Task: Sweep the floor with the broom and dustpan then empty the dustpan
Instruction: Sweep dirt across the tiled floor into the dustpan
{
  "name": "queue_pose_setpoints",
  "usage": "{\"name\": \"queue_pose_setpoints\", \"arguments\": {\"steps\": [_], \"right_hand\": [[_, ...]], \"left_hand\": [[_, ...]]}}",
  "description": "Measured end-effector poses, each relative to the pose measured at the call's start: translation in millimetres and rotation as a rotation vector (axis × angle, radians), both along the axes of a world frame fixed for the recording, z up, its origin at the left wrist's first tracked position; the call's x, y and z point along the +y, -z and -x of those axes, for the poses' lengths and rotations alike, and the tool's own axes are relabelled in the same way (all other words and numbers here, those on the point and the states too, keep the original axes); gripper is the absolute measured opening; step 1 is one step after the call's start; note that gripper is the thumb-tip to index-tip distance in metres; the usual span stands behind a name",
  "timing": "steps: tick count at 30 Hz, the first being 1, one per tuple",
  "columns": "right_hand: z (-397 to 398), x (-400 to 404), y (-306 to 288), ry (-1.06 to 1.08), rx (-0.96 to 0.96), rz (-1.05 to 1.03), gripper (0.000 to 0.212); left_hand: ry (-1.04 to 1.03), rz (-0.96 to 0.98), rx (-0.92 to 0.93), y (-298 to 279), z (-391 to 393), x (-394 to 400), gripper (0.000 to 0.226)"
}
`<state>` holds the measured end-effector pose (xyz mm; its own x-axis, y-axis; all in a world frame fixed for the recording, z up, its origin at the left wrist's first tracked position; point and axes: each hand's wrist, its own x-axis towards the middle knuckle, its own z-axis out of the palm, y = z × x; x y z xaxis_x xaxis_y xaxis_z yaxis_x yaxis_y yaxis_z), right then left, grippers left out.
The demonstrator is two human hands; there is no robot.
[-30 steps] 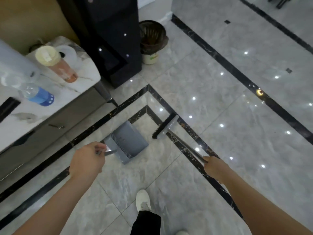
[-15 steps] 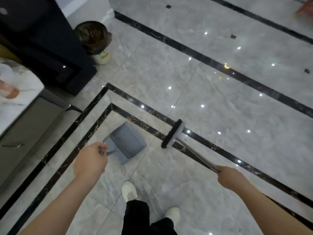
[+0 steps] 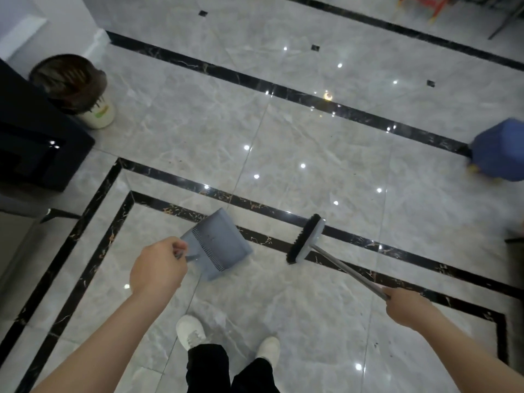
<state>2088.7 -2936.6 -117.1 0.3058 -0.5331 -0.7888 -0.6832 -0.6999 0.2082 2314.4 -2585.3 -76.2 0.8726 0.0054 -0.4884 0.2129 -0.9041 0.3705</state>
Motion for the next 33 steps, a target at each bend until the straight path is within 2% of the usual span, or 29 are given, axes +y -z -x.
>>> {"name": "queue_pose_setpoints", "arguments": {"steps": [5, 7, 14, 17, 19, 25, 30, 33], "right_hand": [[27, -25, -10, 0.051, 0.016, 0.038, 0.046], [37, -30, -16, 0.168, 0.000, 0.021, 0.042], [82, -53, -33, 1.047, -0.235, -0.104, 0.038], [87, -60, -30, 1.363, -0.295, -0.173, 0.020], [87, -62, -22, 1.512, -0.314, -0.207, 0.020], [69, -54, 4, 1.649, -0.409, -0.283, 0.020], [66, -51, 17, 1.527, -0.295, -0.180, 0.016], [71, -55, 15, 1.439, -0.302, -0.096, 0.019]], "left_hand": [[0.078, -0.023, 0.007, -4, 4, -20, 0.027], [0.115, -0.041, 0.009, -6, 5, -26, 0.027], [0.260, -0.073, 0.009, -8, 8, -59, 0.028], [0.322, -0.093, 0.015, -6, 13, -75, 0.028], [0.378, -0.114, 0.021, -1, 18, -88, 0.028], [0.476, -0.081, 0.042, 12, 27, -122, 0.027], [0.526, -0.053, 0.051, 24, 35, -151, 0.026], [0.549, -0.050, 0.065, 29, 43, -163, 0.027]]}}
